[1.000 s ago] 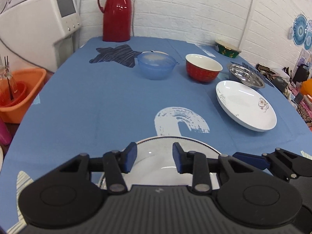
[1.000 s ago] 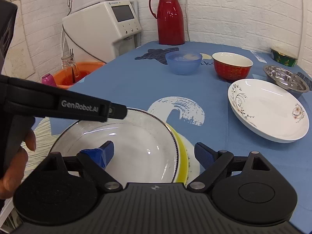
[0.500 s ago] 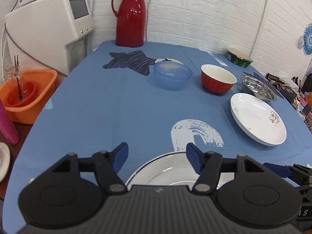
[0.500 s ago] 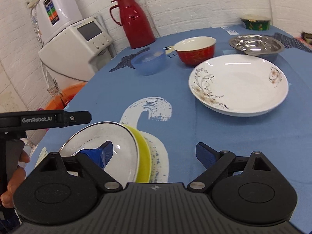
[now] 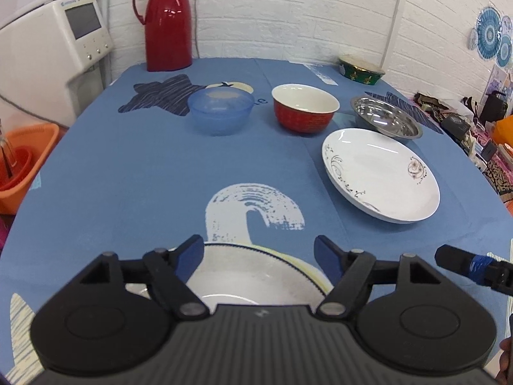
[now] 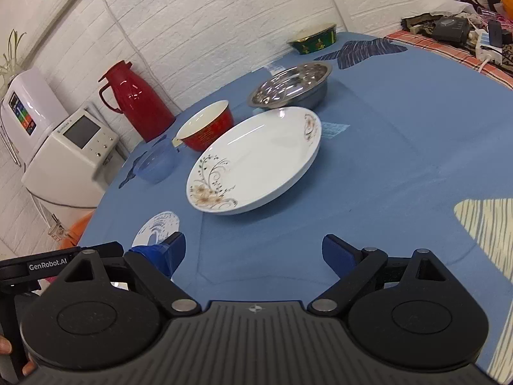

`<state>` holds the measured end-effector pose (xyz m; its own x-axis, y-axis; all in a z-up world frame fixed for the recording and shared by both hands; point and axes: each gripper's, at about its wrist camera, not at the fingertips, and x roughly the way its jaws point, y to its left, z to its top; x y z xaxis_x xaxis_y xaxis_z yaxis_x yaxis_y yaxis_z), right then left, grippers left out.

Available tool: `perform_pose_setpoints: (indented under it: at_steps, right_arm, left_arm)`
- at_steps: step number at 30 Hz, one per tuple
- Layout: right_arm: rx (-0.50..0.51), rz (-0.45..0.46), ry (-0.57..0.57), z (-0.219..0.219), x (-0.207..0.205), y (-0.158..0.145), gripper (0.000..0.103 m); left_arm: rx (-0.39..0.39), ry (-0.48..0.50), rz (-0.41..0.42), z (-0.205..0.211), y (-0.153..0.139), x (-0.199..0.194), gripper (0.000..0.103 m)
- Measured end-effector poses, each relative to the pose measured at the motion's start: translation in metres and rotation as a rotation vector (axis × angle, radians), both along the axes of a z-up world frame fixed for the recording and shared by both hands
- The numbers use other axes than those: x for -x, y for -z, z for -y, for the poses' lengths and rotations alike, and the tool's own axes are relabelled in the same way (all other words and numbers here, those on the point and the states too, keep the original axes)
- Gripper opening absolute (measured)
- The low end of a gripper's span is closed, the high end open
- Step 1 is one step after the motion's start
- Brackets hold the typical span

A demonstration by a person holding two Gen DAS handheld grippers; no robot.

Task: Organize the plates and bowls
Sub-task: 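Grasp the rim of the white floral plate with the right tool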

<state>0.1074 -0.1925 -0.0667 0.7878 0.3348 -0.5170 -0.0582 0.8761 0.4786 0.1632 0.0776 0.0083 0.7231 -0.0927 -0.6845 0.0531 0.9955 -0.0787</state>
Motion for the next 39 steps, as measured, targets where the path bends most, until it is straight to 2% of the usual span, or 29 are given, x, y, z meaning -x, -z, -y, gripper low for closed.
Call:
perform_pose_setpoints:
  at_steps: [4, 13, 16, 20, 25, 28, 31, 34, 39]
  right_arm:
    - [-0.005, -0.034, -0.013, 0.016, -0.015, 0.001, 0.080]
    - [0.122, -0.021, -0.013, 0.038, -0.076, -0.014, 0.080]
    - [0.178, -0.026, -0.024, 0.035, -0.102, -0.015, 0.080]
    - [0.222, -0.056, -0.057, 0.027, -0.129, -0.008, 0.080]
    - [0.290, -0.090, -0.123, 0.007, -0.146, 0.001, 0.080]
    - [0.357, -0.076, -0.134, -0.005, -0.150, 0.003, 0.082]
    - [0.427, -0.047, -0.154, -0.011, -0.149, 0.006, 0.083]
    - [0.428, -0.002, -0.150, -0.008, -0.142, 0.010, 0.084]
    - [0.429, -0.016, -0.166, -0.012, -0.142, 0.007, 0.084]
  left_arm:
    - [-0.050, 0.041, 0.007, 0.022, -0.005, -0.013, 0.075]
    - [-0.112, 0.090, -0.006, 0.051, -0.014, -0.058, 0.076]
    - [-0.073, 0.118, -0.054, 0.058, -0.014, -0.087, 0.076]
    - [0.041, 0.132, -0.165, 0.064, -0.001, -0.138, 0.076]
    - [0.065, 0.109, -0.276, 0.074, 0.029, -0.181, 0.076]
    - [0.020, 0.120, -0.251, 0.081, 0.032, -0.184, 0.077]
    - [0.023, 0.125, -0.238, 0.081, 0.032, -0.183, 0.077]
    - [0.017, 0.131, -0.226, 0.080, 0.033, -0.181, 0.077]
    - [-0.004, 0.136, -0.204, 0.085, 0.034, -0.178, 0.077]
